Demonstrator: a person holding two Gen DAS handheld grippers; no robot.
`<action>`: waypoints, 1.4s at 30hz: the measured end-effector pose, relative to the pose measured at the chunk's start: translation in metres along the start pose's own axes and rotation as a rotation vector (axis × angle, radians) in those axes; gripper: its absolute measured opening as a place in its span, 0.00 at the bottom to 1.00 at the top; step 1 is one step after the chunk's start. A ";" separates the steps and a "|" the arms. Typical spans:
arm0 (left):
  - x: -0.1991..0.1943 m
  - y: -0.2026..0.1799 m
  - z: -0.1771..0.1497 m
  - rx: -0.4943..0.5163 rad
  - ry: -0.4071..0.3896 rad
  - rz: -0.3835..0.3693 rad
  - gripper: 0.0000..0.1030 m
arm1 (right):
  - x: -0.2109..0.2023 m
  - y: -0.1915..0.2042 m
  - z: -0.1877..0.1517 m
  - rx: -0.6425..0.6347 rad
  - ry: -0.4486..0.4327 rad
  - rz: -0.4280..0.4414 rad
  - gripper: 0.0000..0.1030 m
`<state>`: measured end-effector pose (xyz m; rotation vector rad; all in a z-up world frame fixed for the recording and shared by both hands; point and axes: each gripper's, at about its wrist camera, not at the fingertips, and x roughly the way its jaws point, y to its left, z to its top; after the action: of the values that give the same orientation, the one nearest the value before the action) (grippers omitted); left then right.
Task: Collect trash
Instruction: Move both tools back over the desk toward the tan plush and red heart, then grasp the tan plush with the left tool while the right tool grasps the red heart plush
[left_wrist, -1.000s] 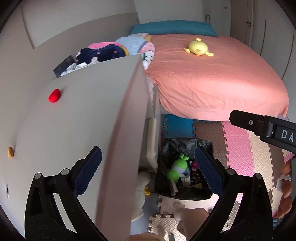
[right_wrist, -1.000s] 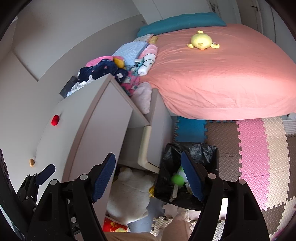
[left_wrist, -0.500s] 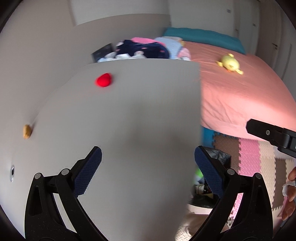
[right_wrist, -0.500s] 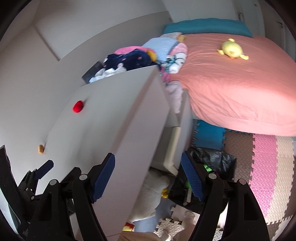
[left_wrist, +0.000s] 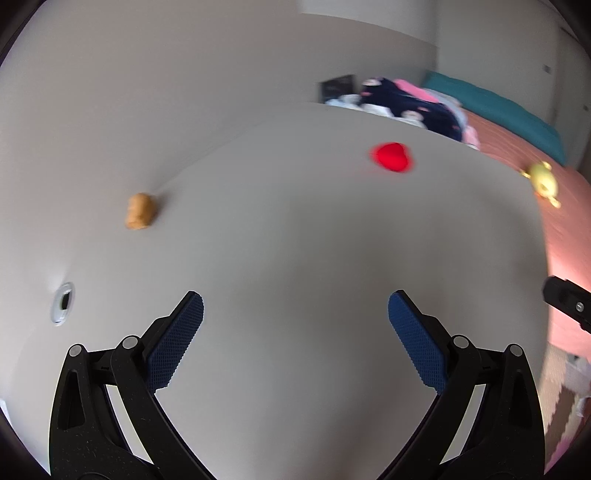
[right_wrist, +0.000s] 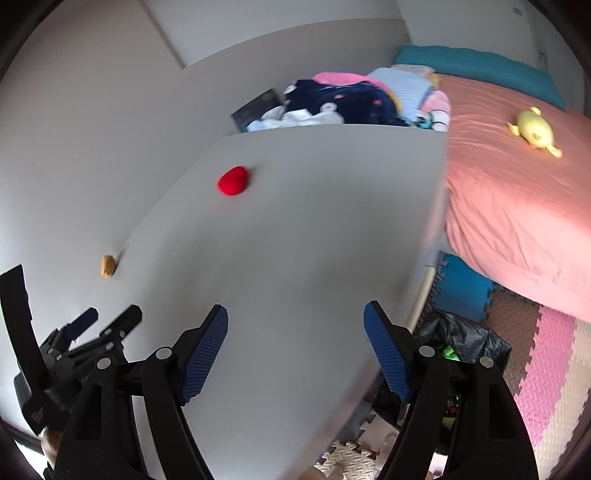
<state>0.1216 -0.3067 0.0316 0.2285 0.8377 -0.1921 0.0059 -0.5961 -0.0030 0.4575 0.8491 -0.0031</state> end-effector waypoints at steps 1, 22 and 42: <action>0.002 0.008 0.001 -0.016 0.002 0.013 0.94 | 0.004 0.005 0.001 -0.008 0.004 0.003 0.74; 0.078 0.097 0.045 -0.174 0.049 0.233 0.94 | 0.089 0.071 0.065 -0.116 0.048 0.001 0.74; 0.108 0.132 0.066 -0.246 0.073 0.233 0.94 | 0.163 0.110 0.121 -0.189 0.039 -0.098 0.62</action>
<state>0.2729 -0.2064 0.0099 0.1014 0.8907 0.1383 0.2218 -0.5149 -0.0092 0.2386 0.9001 -0.0041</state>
